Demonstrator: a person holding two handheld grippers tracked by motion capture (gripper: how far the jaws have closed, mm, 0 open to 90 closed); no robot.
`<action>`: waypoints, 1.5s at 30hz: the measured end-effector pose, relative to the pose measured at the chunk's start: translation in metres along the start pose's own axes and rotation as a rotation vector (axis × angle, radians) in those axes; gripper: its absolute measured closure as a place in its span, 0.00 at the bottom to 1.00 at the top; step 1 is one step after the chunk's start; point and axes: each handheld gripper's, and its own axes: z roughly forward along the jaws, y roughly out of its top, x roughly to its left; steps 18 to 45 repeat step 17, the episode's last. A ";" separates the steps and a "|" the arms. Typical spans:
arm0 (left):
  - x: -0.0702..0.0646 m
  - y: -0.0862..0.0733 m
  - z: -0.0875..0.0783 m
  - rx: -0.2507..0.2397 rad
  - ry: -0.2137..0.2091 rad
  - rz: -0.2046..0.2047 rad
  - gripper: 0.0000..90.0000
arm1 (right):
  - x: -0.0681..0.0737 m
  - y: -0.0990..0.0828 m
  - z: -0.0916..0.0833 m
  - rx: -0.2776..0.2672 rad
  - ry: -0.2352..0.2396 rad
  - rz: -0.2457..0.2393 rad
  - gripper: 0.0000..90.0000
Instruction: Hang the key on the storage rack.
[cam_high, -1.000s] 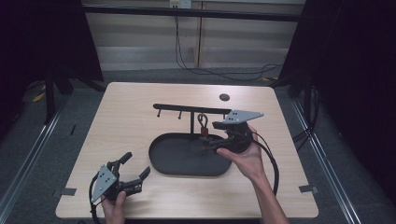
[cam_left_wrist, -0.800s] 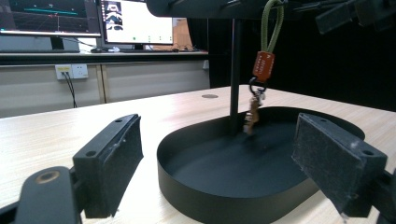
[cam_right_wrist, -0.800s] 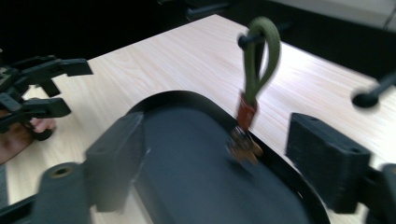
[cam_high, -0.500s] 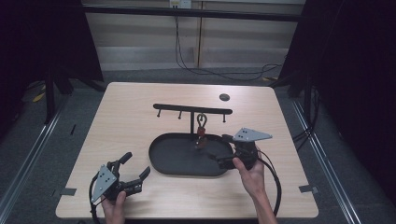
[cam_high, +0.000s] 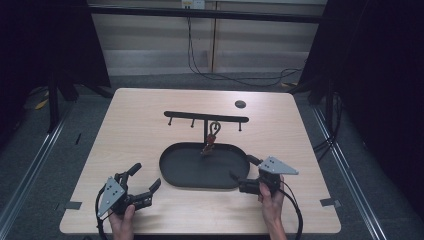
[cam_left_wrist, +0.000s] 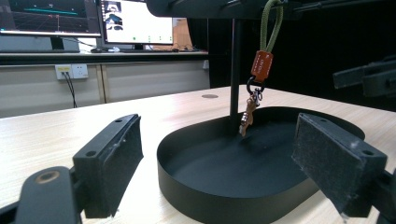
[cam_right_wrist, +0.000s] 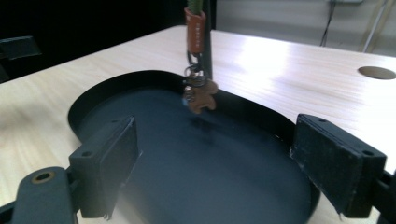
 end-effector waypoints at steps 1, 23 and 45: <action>0.000 0.000 0.000 0.000 0.000 0.000 0.17 | 0.000 -0.006 0.000 -0.027 -0.012 0.007 0.15; 0.000 0.000 0.000 0.003 0.000 0.003 0.17 | 0.007 -0.038 -0.008 -0.234 -0.072 -0.048 0.15; 0.000 0.000 0.000 0.003 0.000 0.003 0.17 | 0.007 -0.038 -0.008 -0.234 -0.072 -0.048 0.15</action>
